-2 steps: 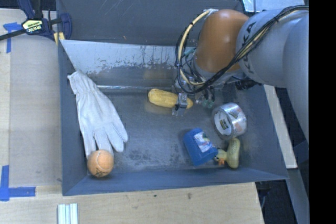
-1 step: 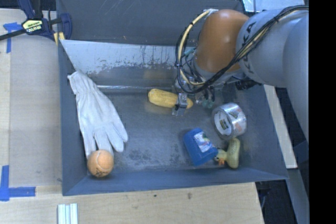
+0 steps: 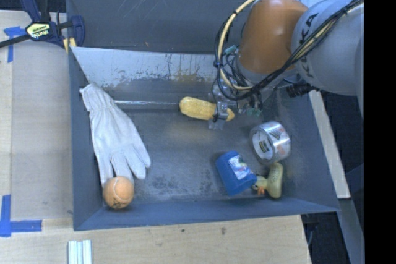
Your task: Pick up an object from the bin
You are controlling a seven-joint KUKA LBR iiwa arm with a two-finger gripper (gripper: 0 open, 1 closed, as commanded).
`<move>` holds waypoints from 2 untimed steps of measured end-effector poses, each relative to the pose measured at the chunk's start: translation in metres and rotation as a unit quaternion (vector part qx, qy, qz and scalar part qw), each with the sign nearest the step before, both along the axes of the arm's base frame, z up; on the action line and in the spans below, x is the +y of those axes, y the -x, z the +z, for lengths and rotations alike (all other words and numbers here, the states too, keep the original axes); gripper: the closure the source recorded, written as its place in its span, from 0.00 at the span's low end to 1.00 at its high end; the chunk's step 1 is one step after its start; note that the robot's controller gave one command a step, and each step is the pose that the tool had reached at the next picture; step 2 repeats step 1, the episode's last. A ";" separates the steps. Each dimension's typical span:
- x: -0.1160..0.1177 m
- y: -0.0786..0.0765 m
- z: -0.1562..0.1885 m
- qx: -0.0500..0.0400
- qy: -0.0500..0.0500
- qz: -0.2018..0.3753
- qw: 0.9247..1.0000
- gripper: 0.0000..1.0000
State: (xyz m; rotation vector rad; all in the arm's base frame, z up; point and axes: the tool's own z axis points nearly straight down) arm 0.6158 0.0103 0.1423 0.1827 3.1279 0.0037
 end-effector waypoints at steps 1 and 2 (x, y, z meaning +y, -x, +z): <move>0.013 -0.007 0.135 -0.005 0.000 0.005 1.000 1.00; 0.013 -0.007 0.135 -0.005 0.000 0.005 1.000 1.00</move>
Offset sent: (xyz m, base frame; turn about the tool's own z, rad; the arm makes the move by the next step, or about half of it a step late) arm 0.0000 0.0000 0.0000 0.0000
